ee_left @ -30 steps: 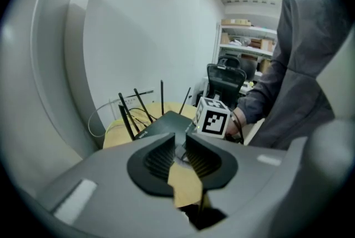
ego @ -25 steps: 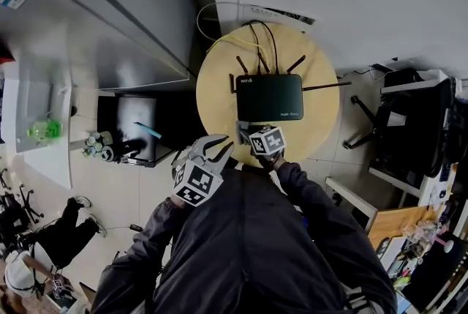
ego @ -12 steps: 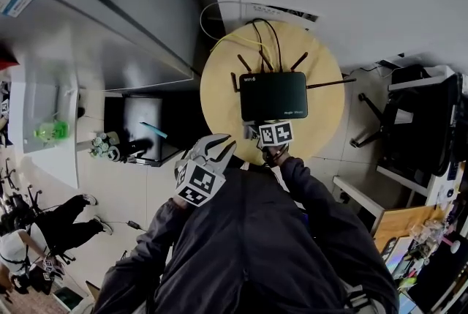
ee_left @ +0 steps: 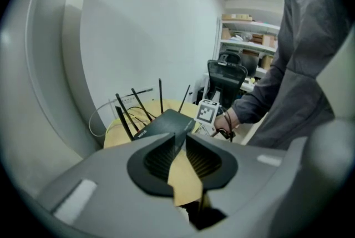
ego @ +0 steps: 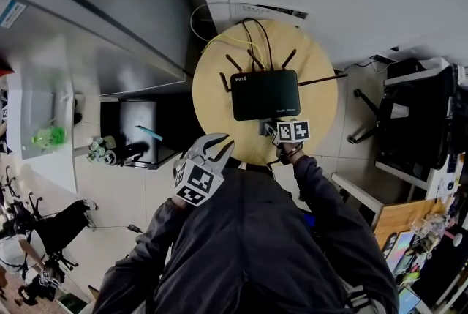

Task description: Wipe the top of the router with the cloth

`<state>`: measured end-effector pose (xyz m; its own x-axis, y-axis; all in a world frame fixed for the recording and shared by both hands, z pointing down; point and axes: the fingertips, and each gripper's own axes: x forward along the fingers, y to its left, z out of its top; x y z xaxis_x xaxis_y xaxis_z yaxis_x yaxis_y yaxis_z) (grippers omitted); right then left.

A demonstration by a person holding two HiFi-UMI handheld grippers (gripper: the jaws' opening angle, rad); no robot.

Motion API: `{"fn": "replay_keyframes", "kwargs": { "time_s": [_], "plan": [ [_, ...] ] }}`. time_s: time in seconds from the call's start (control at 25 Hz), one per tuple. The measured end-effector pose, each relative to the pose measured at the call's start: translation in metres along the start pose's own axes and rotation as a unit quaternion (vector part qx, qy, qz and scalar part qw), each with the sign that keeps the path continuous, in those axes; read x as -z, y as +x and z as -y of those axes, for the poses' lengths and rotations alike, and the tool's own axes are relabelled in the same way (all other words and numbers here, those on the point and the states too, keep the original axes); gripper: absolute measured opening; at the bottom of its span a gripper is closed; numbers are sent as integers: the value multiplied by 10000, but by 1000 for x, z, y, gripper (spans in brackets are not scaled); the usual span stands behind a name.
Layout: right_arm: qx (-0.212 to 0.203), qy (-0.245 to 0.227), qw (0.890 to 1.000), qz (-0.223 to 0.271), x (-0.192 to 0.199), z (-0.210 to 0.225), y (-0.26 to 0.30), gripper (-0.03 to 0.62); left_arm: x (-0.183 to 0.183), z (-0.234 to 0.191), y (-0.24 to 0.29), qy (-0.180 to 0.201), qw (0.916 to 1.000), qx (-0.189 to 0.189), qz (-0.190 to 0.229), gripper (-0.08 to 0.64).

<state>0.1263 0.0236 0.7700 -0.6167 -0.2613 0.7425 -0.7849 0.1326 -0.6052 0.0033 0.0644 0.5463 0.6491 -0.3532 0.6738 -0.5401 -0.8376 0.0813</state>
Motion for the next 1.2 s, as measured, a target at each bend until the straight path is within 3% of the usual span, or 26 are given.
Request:
{"fn": "replay_keyframes", "kwargs": {
  "time_s": [0.6, 0.72, 0.96, 1.2],
  "plan": [
    [384, 340, 9981, 351, -8, 77, -57, 25, -9, 11, 15, 43, 9999, 82, -69, 67],
    [420, 26, 9989, 227, -8, 75, -56, 25, -10, 10, 20, -27, 10000, 76, -55, 67],
    [338, -1056, 9922, -576, -1, 77, -80, 25, -17, 8, 29, -32, 10000, 68, -22, 67],
    [962, -1302, 9866, -207, -56, 128, -108, 25, -23, 12, 36, -69, 10000, 10, -21, 67]
  ]
}}
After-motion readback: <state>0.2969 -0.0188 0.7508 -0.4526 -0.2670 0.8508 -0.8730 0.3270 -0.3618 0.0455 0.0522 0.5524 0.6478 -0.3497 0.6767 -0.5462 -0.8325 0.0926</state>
